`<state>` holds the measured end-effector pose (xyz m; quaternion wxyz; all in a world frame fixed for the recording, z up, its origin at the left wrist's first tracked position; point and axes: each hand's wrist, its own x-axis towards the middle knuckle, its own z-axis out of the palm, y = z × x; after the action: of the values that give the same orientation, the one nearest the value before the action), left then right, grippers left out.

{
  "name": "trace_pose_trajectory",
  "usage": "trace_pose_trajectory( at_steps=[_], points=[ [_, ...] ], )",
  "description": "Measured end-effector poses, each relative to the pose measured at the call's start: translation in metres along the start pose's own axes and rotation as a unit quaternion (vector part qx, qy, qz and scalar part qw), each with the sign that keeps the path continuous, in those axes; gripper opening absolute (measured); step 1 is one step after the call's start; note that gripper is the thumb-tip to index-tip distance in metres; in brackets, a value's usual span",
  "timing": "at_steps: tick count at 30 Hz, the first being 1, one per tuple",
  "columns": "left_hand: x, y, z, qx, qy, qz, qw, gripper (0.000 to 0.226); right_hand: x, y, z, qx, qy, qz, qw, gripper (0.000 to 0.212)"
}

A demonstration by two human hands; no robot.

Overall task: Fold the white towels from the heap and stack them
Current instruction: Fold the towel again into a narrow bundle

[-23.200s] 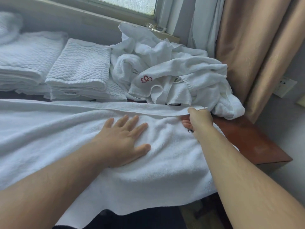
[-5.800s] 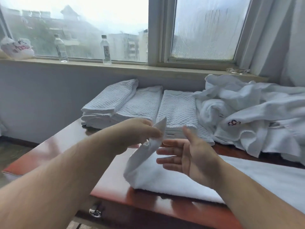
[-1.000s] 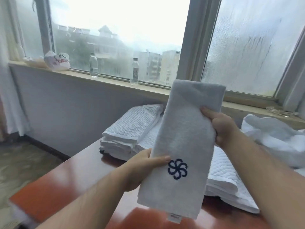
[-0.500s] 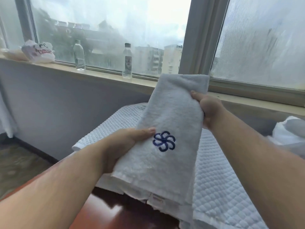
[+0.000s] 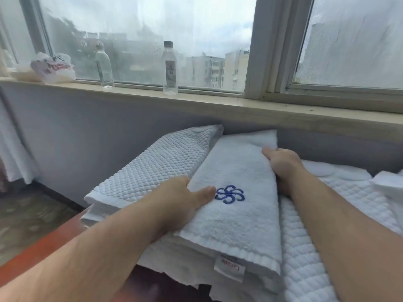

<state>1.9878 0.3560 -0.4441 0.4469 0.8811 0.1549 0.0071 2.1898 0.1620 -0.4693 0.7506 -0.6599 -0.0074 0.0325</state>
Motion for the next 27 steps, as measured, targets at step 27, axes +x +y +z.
trace_pose_trajectory(
  at_steps=[27],
  points=[
    [-0.008, -0.009, 0.060, 0.241, 0.077, 0.146, 0.956, 0.122, -0.022, -0.001, 0.007, -0.584, -0.028, -0.116, 0.803, 0.053]
  ],
)
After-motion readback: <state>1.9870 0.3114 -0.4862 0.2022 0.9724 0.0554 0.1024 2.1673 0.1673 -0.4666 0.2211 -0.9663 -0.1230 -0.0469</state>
